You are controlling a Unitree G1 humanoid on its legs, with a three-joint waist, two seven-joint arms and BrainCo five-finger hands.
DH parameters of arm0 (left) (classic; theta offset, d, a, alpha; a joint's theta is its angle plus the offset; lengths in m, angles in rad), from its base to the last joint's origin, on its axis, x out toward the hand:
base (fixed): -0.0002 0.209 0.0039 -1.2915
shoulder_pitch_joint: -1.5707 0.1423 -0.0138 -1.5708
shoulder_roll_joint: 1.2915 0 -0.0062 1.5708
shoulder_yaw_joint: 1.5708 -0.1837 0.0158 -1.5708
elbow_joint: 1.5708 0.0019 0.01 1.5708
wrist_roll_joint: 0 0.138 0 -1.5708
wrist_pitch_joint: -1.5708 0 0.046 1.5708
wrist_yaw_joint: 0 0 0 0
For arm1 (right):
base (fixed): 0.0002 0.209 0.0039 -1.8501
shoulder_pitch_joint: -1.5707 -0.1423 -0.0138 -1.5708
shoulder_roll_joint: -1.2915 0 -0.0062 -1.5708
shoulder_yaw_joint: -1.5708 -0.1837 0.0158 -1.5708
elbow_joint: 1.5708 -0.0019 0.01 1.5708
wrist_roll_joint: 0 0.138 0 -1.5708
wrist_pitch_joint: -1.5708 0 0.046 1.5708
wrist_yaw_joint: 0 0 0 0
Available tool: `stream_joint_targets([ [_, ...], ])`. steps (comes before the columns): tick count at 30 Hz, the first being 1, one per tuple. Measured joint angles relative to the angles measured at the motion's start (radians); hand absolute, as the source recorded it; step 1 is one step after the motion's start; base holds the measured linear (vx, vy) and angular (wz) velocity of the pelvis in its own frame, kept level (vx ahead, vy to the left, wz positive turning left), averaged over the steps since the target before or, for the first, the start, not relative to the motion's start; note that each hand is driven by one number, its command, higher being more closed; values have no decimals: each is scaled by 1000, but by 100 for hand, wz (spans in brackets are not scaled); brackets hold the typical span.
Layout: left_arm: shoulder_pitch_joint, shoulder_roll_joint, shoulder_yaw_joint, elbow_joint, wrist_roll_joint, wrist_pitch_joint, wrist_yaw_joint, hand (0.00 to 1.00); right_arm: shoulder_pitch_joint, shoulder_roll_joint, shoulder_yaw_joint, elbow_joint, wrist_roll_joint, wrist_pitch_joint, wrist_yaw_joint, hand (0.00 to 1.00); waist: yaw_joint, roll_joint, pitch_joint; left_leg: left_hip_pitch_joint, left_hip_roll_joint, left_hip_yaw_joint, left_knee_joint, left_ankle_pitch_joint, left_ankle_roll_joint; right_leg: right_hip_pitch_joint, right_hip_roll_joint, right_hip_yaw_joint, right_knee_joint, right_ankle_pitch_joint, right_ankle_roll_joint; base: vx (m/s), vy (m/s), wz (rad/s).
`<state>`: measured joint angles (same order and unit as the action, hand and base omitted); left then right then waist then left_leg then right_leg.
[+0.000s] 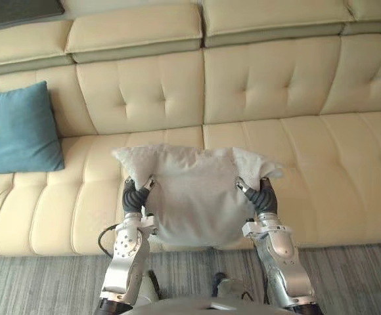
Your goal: Pick up cushions and gather them together orderly.
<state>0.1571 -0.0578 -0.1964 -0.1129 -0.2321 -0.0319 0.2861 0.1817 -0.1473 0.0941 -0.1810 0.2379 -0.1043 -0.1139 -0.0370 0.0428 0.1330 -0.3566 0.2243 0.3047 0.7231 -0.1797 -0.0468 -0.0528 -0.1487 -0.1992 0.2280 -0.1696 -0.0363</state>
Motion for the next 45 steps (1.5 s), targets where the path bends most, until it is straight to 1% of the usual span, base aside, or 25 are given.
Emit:
stream_joint_targets([
  [1, 0, 0, -2, -2, 1, 0, -5, 100, 0, 5, -6, 1, 2, 0, 0, 100, 7, 0, -1, -8, -16, 13, -78, -3, 5, 6, -15, -2, 4, -1, 8, 324, 376, 29],
  [2, 23, -6, -11, -33, 3, 0, -10, 100, 3, 14, -18, 1, 2, -1, 1, 100, 24, 26, -19, 33, -73, 25, -488, 222, 69, 21, -42, -5, 61, -35, 97, 290, 342, 11],
  [3, 40, -3, -12, -52, 5, -2, -10, 100, 2, 13, -16, 8, 1, -2, 4, 100, 28, 25, -24, 39, -68, 20, -507, 257, 56, 21, -39, -2, 85, -58, 130, 403, 383, 25],
  [4, 49, 25, -7, -63, 13, -6, -10, 100, 9, 67, -16, 34, 1, 3, 4, 100, 30, -32, -48, 43, -112, 19, -494, 232, 62, 20, -81, 28, 93, -93, 139, 328, 236, 26],
  [5, 44, 39, 3, -64, 20, -12, -9, 100, 10, 110, -15, 43, 0, 3, 5, 100, 32, -37, -51, 47, -113, 2, -499, 228, 66, 21, -65, 32, 69, -85, 131, 262, 163, 34],
  [7, 46, 52, 12, -63, 20, -21, -9, 100, 9, 144, -19, 44, -1, 3, 5, 100, 31, -41, -51, 73, -112, -3, -515, 227, 67, 18, -36, 40, 29, -69, 119, 99, 60, 6],
  [8, 52, 53, 19, -52, 20, -23, -10, 100, 5, 148, -14, 52, -6, 3, 9, 100, 31, -46, -50, 121, -123, -1, -537, 224, 60, 18, -5, 73, -28, -10, 126, 69, 80, -21],
  [9, 68, 53, 12, -28, 21, -24, -14, 100, -3, 139, -11, 90, -10, 0, 13, 100, 29, -42, -76, 152, -133, -5, -578, 225, 42, 32, -3, 103, -50, 5, 135, 42, 64, -32],
  [10, 75, 58, 8, -19, 21, -24, -16, 100, -8, 135, -13, 109, -11, 0, 14, 100, 28, -56, -86, 161, -139, -4, -599, 229, 37, 36, -5, 113, -71, 5, 134, 30, 50, -45],
  [12, 67, 60, 4, 29, 22, -23, -18, 100, -43, 135, -21, 166, -24, 0, 7, 100, 21, -51, -99, 169, -141, -11, -632, 242, 23, 27, -2, 148, -122, 31, 130, -42, 23, -66],
  [16, 37, 99, 1, 80, 22, -7, 13, 100, -143, 134, -13, 249, -89, 3, -31, 100, 7, -70, -101, 221, -154, 29, -728, 273, 9, -17, 9, 270, -175, 102, 133, -63, 51, -84],
  [21, -65, 120, 11, 89, 22, -6, 70, 100, -256, 97, 21, 269, -121, 3, -58, 100, 0, -73, -102, 242, -161, 12, -750, 287, 7, -24, 9, 302, -188, 123, 139, -54, 20, -28],
  [24, -126, 139, 39, 89, 21, -10, 105, 100, -373, 84, 51, 309, -126, 3, -76, 100, 10, -72, -102, 229, -163, -8, -802, 317, -11, -75, 20, 329, -192, 139, 133, -103, -10, -26],
  [30, -127, 136, 37, 89, 21, -8, 122, 100, -387, 55, 92, 315, -126, 4, -89, 100, 0, -68, -100, 207, -165, -64, -802, 342, 0, -87, 25, 318, -176, 154, 145, -18, -16, 9],
  [32, -148, 135, 38, 88, 20, -8, 136, 100, -389, 50, 104, 301, -127, 5, -102, 100, -3, -60, -98, 182, -150, -163, -802, 368, -30, -123, 42, 293, -127, 144, 132, -27, -87, 31],
  [33, -182, 138, 37, 88, 20, -8, 142, 100, -395, 39, 103, 287, -127, 5, -113, 100, -10, -56, -95, 156, -145, -237, -806, 383, -112, -152, 46, 267, -97, 135, 105, -60, -45, 56],
  [34, -205, 146, 37, 87, 20, -9, 145, 100, -406, 37, 101, 282, -127, 5, -114, 100, -17, -81, -89, 129, -166, -278, -737, 328, -112, -165, 11, 265, -94, 123, 108, -70, -2, 31],
  [35, -228, 152, 39, 89, 19, -11, 154, 100, -435, 32, 102, 268, -128, 12, -114, 100, -13, -90, -91, 29, -191, -337, -397, 135, -50, -194, -11, 275, -87, 154, 142, -27, 27, -26],
  [36, -239, 150, 40, 89, 19, -18, 159, 100, -439, 25, 102, 250, -128, 12, -114, 100, -7, -65, -88, 29, -186, -355, -290, 55, -75, -200, 0, 290, -100, 171, 145, -51, 8, -50],
  [37, -250, 147, 40, 89, 19, -21, 159, 100, -439, 15, 100, 238, -128, 11, -114, 100, -11, -35, -93, 49, -174, -364, -348, 36, -82, -204, 22, 301, -114, 183, 151, -52, 13, -41],
  [38, -255, 148, 39, 89, 19, -21, 159, 100, -440, 16, 97, 238, -128, 11, -115, 100, -18, -31, -95, 69, -172, -361, -398, 32, -79, -207, 22, 304, -128, 194, 147, -103, 63, -7],
  [39, -266, 152, 38, 89, 19, -21, 159, 100, -440, 22, 90, 238, -128, 12, -115, 100, -40, -48, -92, 106, -184, -350, -520, 83, -51, -210, 8, 306, -168, 228, 127, -114, 61, -10],
  [40, -264, 155, 38, 89, 18, -21, 159, 100, -440, 23, 90, 238, -128, 12, -115, 100, -40, -58, -88, 125, -186, -331, -566, 106, -47, -214, 9, 326, -182, 245, 113, -119, 46, -18],
  [43, -237, 156, 39, 89, 19, -20, 159, 100, -439, 44, 91, 242, -128, 18, -115, 100, -19, -63, -84, 157, -176, -281, -571, 110, -45, -214, 27, 386, -192, 267, 119, -106, -1, -63],
  [45, -228, 157, 47, 87, 20, -20, 159, 100, -439, 63, 91, 248, -127, 19, -115, 100, -9, -63, -84, 175, -156, -251, -569, 101, -56, -214, 52, 424, -201, 275, 117, -55, -47, -67],
])
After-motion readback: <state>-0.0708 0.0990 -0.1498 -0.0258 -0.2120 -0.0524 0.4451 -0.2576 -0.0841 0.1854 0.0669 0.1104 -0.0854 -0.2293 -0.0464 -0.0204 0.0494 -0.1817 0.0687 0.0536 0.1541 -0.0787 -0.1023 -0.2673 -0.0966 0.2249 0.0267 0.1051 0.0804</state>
